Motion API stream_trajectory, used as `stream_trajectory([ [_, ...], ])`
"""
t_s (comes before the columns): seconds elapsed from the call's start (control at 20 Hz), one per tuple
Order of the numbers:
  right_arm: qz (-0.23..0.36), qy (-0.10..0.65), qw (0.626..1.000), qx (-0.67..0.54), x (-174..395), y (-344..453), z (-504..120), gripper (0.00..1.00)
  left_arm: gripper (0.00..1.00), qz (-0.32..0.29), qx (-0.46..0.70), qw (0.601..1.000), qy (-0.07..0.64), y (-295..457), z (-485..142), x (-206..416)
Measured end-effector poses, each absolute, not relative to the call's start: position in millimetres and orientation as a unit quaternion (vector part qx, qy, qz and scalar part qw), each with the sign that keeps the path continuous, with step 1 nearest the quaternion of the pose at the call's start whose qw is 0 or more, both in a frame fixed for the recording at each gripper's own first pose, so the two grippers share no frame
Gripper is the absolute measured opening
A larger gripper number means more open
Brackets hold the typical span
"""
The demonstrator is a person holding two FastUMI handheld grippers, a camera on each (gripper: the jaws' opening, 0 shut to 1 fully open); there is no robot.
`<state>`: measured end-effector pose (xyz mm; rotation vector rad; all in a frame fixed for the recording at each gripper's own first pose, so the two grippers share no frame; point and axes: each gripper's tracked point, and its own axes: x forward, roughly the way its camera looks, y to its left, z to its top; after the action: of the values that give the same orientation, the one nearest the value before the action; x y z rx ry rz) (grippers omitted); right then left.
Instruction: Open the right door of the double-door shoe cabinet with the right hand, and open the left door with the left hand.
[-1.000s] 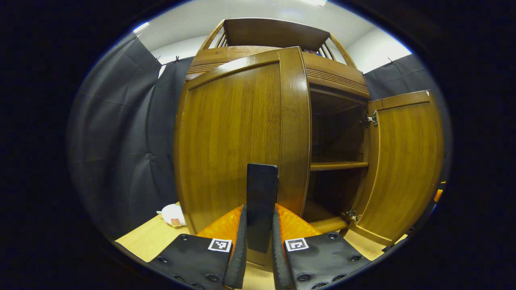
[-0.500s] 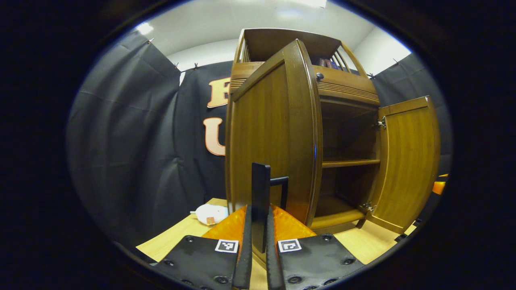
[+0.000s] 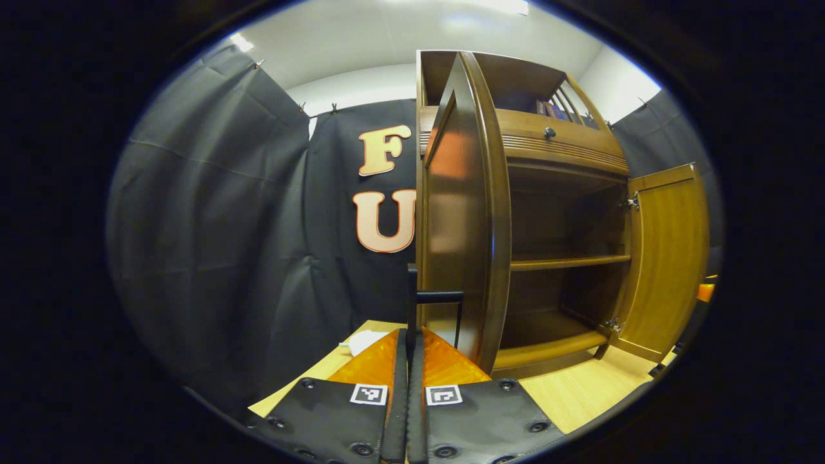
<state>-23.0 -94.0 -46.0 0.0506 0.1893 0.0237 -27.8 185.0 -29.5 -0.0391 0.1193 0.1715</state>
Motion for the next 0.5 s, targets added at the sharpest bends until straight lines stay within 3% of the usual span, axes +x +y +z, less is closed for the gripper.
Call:
stream_trajectory([
  [0.05,0.009,0.094,0.995,0.024,-23,-94,-45,0.9,0.01,0.078,-0.009,0.995,0.058,186,-30,-29],
  [0.1,0.007,0.092,0.995,0.025,-23,-92,-43,0.92,0.08,0.07,0.002,0.996,0.054,187,-30,-28],
  [0.3,-0.003,0.09,0.996,0.02,-25,-90,-42,0.92,0.11,0.043,-0.011,0.998,0.044,209,-29,-29],
  [0.35,-0.009,0.089,0.996,0.009,-25,-93,-41,0.94,0.09,0.04,-0.011,0.998,0.044,214,-29,-30],
  [0.4,-0.015,0.088,0.996,0.0,-25,-93,-40,0.9,0.08,0.035,-0.007,0.998,0.044,217,-31,-31],
  [0.45,-0.017,0.087,0.996,-0.003,-25,-91,-39,0.9,0.0,0.029,-0.003,0.999,0.042,219,-31,-32],
  [0.5,-0.018,0.086,0.996,-0.006,-25,-91,-38,0.9,0.15,0.022,-0.001,0.999,0.039,220,-29,-32],
])
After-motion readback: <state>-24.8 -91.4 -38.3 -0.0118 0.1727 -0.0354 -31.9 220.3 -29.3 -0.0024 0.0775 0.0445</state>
